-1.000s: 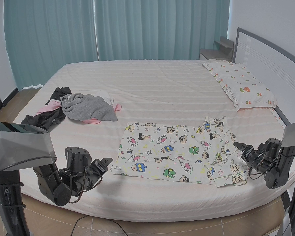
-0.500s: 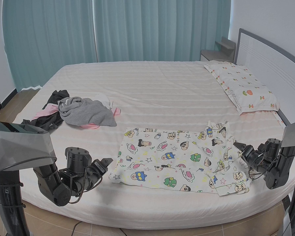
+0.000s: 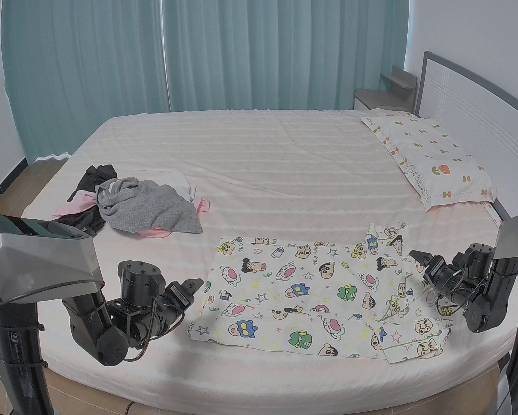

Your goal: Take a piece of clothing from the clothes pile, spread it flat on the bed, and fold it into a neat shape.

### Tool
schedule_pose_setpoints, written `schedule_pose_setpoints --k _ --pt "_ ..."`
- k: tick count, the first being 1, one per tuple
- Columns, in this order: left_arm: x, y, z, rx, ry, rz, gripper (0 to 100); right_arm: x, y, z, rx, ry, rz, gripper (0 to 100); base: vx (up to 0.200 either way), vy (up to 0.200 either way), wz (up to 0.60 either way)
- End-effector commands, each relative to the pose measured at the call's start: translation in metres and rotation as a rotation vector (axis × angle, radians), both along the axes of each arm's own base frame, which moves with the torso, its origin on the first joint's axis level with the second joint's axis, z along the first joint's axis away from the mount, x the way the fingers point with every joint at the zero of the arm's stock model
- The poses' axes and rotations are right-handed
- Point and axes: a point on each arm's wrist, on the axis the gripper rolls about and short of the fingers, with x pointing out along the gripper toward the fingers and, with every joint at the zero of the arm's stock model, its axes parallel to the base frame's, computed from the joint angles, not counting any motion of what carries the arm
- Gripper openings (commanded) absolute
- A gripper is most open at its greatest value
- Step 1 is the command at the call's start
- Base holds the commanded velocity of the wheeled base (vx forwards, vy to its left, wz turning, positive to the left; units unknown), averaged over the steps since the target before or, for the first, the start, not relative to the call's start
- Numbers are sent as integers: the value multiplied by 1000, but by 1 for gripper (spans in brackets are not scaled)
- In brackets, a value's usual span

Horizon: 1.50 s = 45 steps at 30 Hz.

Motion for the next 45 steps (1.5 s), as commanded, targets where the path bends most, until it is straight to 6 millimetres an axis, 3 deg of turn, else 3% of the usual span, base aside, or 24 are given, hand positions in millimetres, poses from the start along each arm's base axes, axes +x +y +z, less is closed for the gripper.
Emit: schedule_pose_setpoints --k 1,12,19,24,25,27,28,33,37,40,45 --pt "0 -1 -1 0 1 -2 100 1 0 3 -2 -22 0 100 0 -200 0" --pt "-2 -4 -2 3 8 -13 100 1 0 3 -4 -24 -1 100 0 -200 0" --pt "-4 -4 -2 15 7 -27 100 0 0 4 -4 -22 1 100 0 0 0" --pt "-13 0 14 42 -59 -72 100 -4 2 2 -5 -6 6 100 0 0 0" --pt "-16 0 26 102 -103 -133 100 -7 2 2 -5 1 8 100 0 0 0" --pt "-16 1 28 147 -116 -159 100 -8 2 2 -5 5 8 100 0 0 0" --pt "-13 5 34 244 -135 -205 100 -8 2 3 -8 2 9 100 0 0 0" --pt "8 17 42 330 -86 -234 100 -11 4 3 -10 12 16 100 0 0 0" --pt "11 31 38 281 -43 -412 100 -14 6 2 -9 23 22 100 0 0 0" --pt "10 61 24 360 -60 -569 100 -14 6 4 -10 17 22 100 0 0 0" --pt "9 69 -7 393 16 -630 100 -15 7 3 -9 25 30 100 0 0 0"
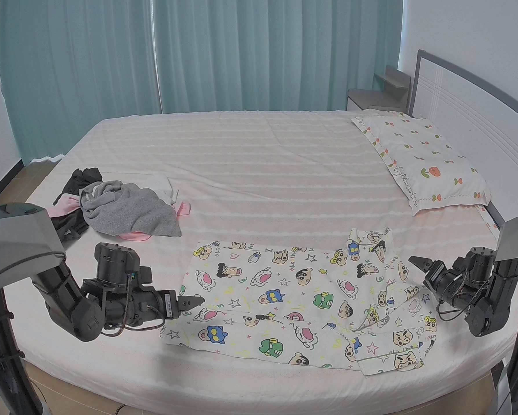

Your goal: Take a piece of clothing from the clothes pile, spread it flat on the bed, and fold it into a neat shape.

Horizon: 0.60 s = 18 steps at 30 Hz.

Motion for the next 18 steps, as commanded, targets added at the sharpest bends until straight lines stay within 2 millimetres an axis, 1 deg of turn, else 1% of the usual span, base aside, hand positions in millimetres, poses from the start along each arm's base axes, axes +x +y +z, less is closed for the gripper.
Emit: schedule_pose_setpoints --k 1,3,4,6,8,10,13,18 --pt "2 26 -30 24 75 -39 100 -2 2 2 0 -10 10 100 0 0 0" --pt "1 26 -47 52 99 -82 100 -3 6 1 -1 -7 21 100 0 0 0" --pt "1 26 -48 54 100 -84 100 -3 6 1 1 -6 20 100 0 0 0" --pt "-1 22 -61 56 110 -127 100 -3 6 1 -1 -5 21 100 0 0 0" --pt "-5 18 -67 46 107 -152 100 -4 6 1 -1 -2 19 100 0 0 0" --pt "-5 16 -74 44 91 -159 100 -4 6 1 -1 -2 19 100 0 0 0" --pt "-1 15 -75 36 52 -154 100 -4 6 1 -1 -1 21 100 0 0 0" --pt "-4 15 -78 43 56 -156 100 -4 6 1 -1 -4 21 100 0 0 0"
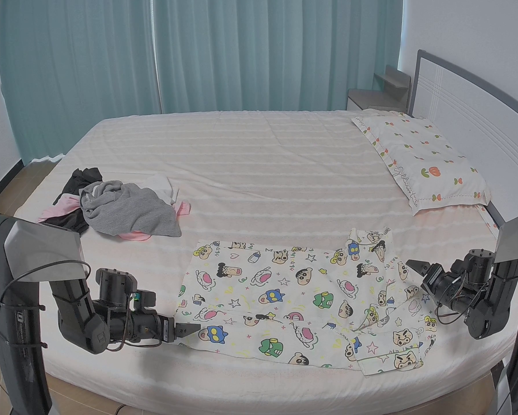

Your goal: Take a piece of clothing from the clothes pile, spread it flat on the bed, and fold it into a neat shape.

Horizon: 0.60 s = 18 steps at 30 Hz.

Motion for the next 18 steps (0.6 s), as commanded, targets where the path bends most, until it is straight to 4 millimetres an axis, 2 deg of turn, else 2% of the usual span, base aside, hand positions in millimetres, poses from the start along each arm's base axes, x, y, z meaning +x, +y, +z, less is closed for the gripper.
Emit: schedule_pose_setpoints --k 1,7,8,18 --pt "-5 0 -12 9 45 -5 100 1 0 2 -1 -19 1 100 0 0 0" --pt "-6 -1 -12 8 47 -6 100 1 0 2 -1 -19 1 100 0 0 0" --pt "-6 -1 -12 7 47 -7 0 1 0 2 -1 -19 1 100 0 0 0" --pt "-15 7 -11 13 54 20 0 1 0 1 -1 -17 1 100 0 0 0"
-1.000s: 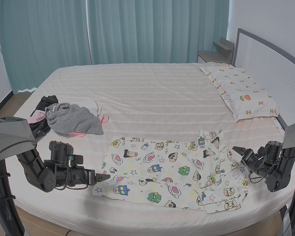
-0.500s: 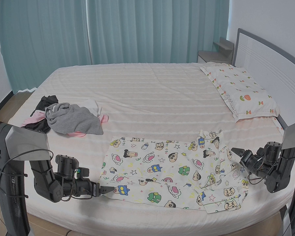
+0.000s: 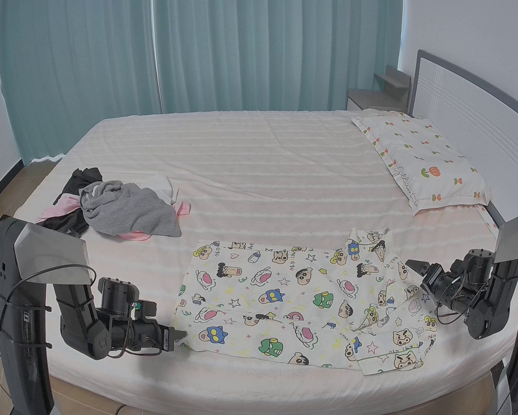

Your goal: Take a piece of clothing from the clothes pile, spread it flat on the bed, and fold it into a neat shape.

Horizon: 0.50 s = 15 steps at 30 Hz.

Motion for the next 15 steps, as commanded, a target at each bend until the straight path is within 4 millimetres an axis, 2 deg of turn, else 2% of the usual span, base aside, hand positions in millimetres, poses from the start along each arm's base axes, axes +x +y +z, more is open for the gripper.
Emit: schedule_pose_setpoints --k 1,7,15 --pt "-7 6 0 2 2 15 0 1 0 1 -1 -17 0 100 0 0 0" --pt "-22 9 0 8 0 20 0 1 0 1 -1 -15 0 100 0 0 0" --pt "-14 8 -1 48 -36 71 0 0 0 1 -1 -14 0 100 0 0 0"
